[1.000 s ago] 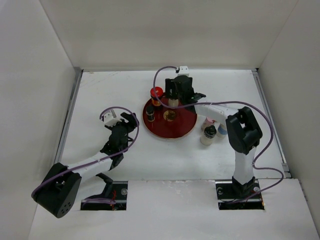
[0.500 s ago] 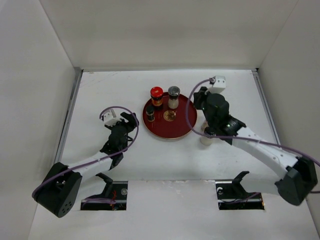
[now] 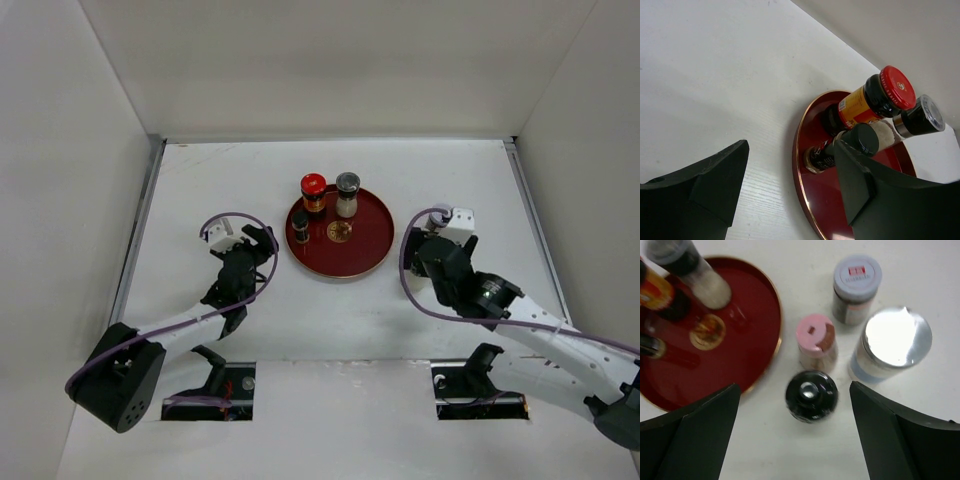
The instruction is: Organize the condiment bottles
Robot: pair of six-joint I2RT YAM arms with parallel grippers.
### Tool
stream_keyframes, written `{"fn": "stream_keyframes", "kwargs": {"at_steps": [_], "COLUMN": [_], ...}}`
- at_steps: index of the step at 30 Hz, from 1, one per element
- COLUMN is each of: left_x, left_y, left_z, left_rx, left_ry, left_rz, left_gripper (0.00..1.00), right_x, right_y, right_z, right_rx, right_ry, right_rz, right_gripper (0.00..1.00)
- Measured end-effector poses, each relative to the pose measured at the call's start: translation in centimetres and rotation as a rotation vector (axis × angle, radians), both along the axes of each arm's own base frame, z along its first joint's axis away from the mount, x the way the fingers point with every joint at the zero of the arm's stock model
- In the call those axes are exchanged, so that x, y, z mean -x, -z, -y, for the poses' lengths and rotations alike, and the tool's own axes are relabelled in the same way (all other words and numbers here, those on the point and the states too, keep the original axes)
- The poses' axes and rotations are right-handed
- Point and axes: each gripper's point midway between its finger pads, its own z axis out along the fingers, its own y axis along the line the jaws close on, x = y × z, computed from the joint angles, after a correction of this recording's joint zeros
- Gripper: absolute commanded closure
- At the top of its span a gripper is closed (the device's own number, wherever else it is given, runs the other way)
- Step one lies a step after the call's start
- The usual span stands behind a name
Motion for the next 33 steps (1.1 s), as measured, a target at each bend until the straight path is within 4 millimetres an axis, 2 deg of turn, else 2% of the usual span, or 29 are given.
{"fn": "stream_keyframes", "kwargs": {"at_steps": [6, 12, 15, 20, 23, 27, 30, 33], "left_x": [0.0, 0.0, 0.0, 0.0, 0.0, 0.0, 0.0, 0.0], "left_y": [0.1, 0.2, 0.4, 0.7, 0.7, 0.7, 0.7, 0.7], "left_z": [0.0, 0.0, 0.1, 0.3, 0.3, 0.4, 0.4, 0.4], "left_rx": [-0.002, -0.001, -0.001, -0.003, -0.001, 0.001, 0.001, 0.002], "left_ry": [0.0, 0.001, 0.006, 0.016, 0.016, 0.018, 0.018, 0.018], "left_rz": [-0.003, -0.005, -0.01, -0.02, -0.02, -0.019, -0.019, -0.019], "left_gripper": [0.33, 0.33, 0.33, 0.33, 0.32, 0.32, 0.32, 0.32], "right_x": [0.8, 0.1, -0.7, -1.6, -1.9, -1.2, -1.2, -2.8], "right_y": [5.7, 7.8, 8.1, 9.0, 8.8, 7.7, 4.9, 1.3], "right_z": [0.5, 0.7, 0.5, 0.1, 0.0, 0.2, -1.5, -4.7], "right_rx": [0.083, 0.072, 0.067, 0.092, 0.095, 0.138, 0.143, 0.098], "right_ry": [-0.003, 0.003, 0.004, -0.006, -0.004, -0.015, -0.073, -0.13], "right_rz": [-0.156, -0.211, -0.208, -0.217, -0.208, -0.182, -0.124, -0.042], "right_gripper": [0.01, 0.08, 0.18, 0.41, 0.5, 0.5, 0.5, 0.5]}}
